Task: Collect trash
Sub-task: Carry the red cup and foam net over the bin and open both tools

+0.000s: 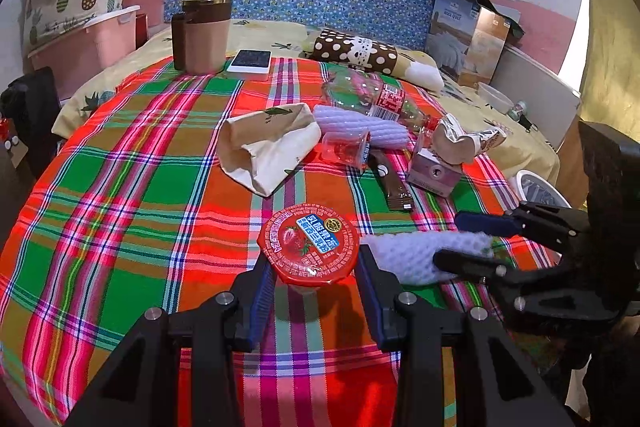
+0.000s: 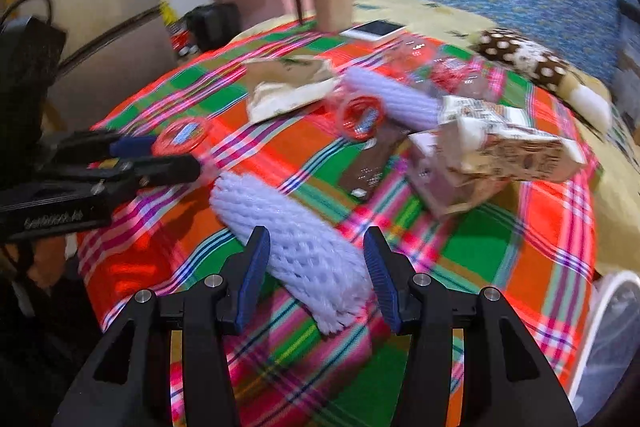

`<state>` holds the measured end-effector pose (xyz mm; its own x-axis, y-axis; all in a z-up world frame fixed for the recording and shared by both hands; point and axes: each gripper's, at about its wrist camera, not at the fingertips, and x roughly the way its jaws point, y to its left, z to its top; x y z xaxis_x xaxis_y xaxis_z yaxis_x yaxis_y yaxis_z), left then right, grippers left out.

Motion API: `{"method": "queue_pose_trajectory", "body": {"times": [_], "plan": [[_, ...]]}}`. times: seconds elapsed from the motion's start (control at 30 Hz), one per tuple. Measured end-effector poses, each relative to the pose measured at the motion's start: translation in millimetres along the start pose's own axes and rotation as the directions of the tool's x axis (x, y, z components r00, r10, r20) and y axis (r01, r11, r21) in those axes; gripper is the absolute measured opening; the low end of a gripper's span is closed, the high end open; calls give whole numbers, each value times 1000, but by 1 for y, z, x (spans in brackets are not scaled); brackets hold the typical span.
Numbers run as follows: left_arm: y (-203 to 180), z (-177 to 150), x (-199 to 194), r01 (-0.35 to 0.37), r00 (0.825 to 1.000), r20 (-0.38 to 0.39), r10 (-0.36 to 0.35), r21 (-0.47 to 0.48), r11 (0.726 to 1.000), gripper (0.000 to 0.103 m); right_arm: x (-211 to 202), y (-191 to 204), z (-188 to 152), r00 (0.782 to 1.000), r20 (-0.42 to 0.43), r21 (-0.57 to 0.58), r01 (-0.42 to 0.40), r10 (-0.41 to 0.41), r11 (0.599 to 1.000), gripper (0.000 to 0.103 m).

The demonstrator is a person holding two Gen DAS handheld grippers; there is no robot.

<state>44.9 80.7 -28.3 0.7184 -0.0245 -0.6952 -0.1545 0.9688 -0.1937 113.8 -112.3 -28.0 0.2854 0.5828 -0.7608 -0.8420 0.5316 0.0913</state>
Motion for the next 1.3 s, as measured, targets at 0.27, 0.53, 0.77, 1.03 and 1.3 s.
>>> {"method": "queue_pose_trajectory", "body": {"times": [0.27, 0.53, 0.77, 1.03, 1.3], "plan": [[-2, -1, 1, 4, 1000, -4, -4, 5, 1000, 40, -9, -1, -7, 1000, -15, 70, 17, -16, 997, 25], [-14, -1, -4, 7, 1000, 2, -7, 16, 1000, 40, -35, -3, -20, 992, 33, 193, 110, -119, 975, 11], [-38, 2, -7, 27, 1000, 8, -28, 55, 998, 40, -55, -7, -29, 981, 78, 270, 151, -178, 951, 11], [-70, 5, -3, 66, 998, -3, -66, 115, 991, 40, -72, -20, -40, 966, 115, 351, 178, -231, 919, 11], [-107, 12, 8, 122, 993, -19, -121, 180, 976, 40, -94, -41, -59, 942, 126, 432, 229, -310, 872, 11]]}}
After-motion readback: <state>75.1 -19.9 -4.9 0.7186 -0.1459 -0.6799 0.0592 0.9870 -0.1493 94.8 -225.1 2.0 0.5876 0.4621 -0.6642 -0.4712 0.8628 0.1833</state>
